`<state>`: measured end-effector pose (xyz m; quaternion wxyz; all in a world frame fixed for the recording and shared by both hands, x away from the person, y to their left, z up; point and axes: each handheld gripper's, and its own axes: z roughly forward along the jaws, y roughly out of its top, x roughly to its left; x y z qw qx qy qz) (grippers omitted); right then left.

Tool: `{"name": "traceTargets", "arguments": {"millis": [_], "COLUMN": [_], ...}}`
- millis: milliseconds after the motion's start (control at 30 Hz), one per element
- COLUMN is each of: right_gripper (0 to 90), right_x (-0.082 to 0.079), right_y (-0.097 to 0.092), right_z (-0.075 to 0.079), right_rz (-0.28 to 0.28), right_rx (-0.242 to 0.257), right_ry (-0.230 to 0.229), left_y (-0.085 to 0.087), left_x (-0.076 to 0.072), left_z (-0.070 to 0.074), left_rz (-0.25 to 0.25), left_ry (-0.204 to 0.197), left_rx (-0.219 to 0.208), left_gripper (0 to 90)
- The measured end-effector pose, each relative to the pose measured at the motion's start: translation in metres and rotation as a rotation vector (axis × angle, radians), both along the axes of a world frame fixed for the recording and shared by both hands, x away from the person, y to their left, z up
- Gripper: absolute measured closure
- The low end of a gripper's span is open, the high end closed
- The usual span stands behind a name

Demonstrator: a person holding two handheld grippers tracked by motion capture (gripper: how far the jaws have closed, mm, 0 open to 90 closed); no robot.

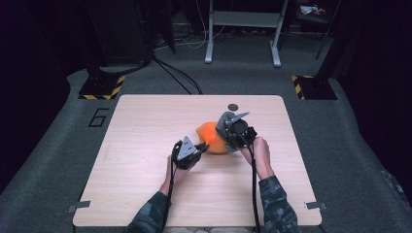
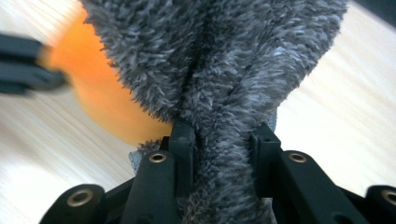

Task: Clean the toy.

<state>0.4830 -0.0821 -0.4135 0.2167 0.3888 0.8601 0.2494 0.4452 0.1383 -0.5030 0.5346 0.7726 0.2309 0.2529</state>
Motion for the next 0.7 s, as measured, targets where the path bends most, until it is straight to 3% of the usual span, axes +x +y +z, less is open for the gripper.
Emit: {"name": "traceTargets", "arguments": {"millis": [133,167,200,267,333,367,400,433,567,700], "right_gripper": [68.3,68.3,68.3,68.3,68.3,68.3,68.3,68.3,68.2,68.0], "right_x": [0.001,0.004,0.004,0.007,0.008,0.012,0.012,0.015,0.023,0.028], "right_y": [0.012,0.011,0.009,0.002,-0.004,-0.010,-0.012,-0.017,-0.027,-0.030], "right_z": [-0.002,-0.005,-0.006,-0.010,-0.016,-0.021,-0.025,-0.031,-0.052,-0.059], "right_rz": [0.001,0.008,-0.014,0.003,-0.044,-0.025,-0.080,-0.080,-0.112,-0.131], "right_rx": [-0.025,-0.025,-0.014,-0.012,-0.020,-0.030,-0.031,-0.052,-0.039,-0.043], "right_ry": [0.014,0.009,0.034,0.017,0.048,0.031,0.081,0.086,0.142,0.172], "left_y": [0.002,0.002,0.002,0.001,0.002,0.003,0.004,0.004,0.005,0.006], "left_x": [0.000,0.000,0.000,-0.001,0.000,0.000,0.001,0.001,0.002,0.002], "left_z": [0.001,0.001,0.001,0.001,0.001,0.001,0.001,0.001,0.001,0.000], "left_rz": [0.001,0.000,-0.001,0.003,0.001,0.002,0.003,0.004,0.004,0.010], "left_ry": [0.020,0.023,0.024,0.026,0.031,0.033,0.041,0.044,0.049,0.065], "left_rx": [0.007,0.009,0.008,0.005,0.007,0.007,-0.001,0.001,0.002,-0.003], "left_gripper": [84.3,84.3,84.3,84.3,84.3,84.2,84.3,84.3,84.2,84.2]}}
